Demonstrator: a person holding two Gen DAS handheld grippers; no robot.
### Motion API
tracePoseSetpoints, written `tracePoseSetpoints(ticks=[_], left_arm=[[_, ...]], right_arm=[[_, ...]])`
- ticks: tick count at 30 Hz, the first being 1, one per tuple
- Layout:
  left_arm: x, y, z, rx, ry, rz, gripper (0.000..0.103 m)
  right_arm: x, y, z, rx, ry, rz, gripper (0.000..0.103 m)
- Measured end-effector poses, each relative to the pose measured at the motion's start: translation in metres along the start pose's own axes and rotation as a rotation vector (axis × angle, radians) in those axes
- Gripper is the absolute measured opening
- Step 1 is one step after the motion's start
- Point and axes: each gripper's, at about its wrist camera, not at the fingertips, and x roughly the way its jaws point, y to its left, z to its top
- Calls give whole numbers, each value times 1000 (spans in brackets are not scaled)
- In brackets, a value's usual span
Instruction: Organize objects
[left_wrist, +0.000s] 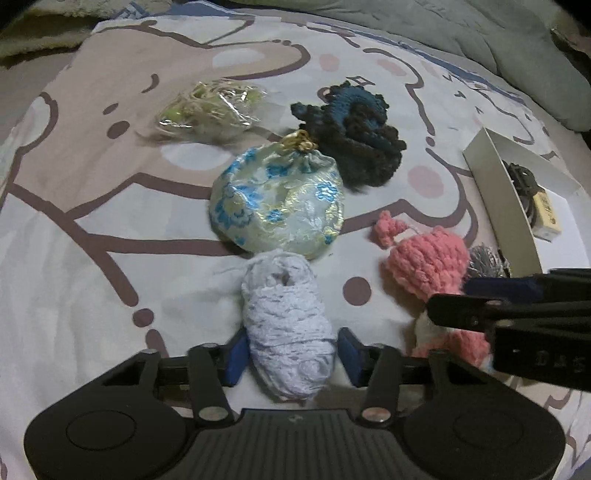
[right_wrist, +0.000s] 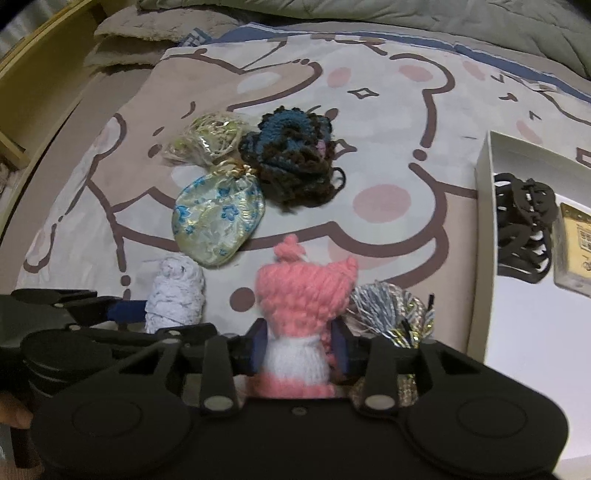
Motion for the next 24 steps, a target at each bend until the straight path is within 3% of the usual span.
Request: tracePoseSetpoints(ticks=[3, 8, 15, 24], left_arm=[[-1, 2, 1, -6, -5, -11, 43], [-3, 2, 2, 26, -13, -18, 42], [-15, 5, 3, 68, -49, -20, 41], [-21, 20, 7, 47, -62, -35, 41]], right_arm=[[-5, -3, 0, 10, -10, -18, 55], [-11, -13, -1, 70, -5, -12, 62], [1, -7, -3, 74, 35, 21, 62], [23, 0, -6, 48, 75, -51, 66]])
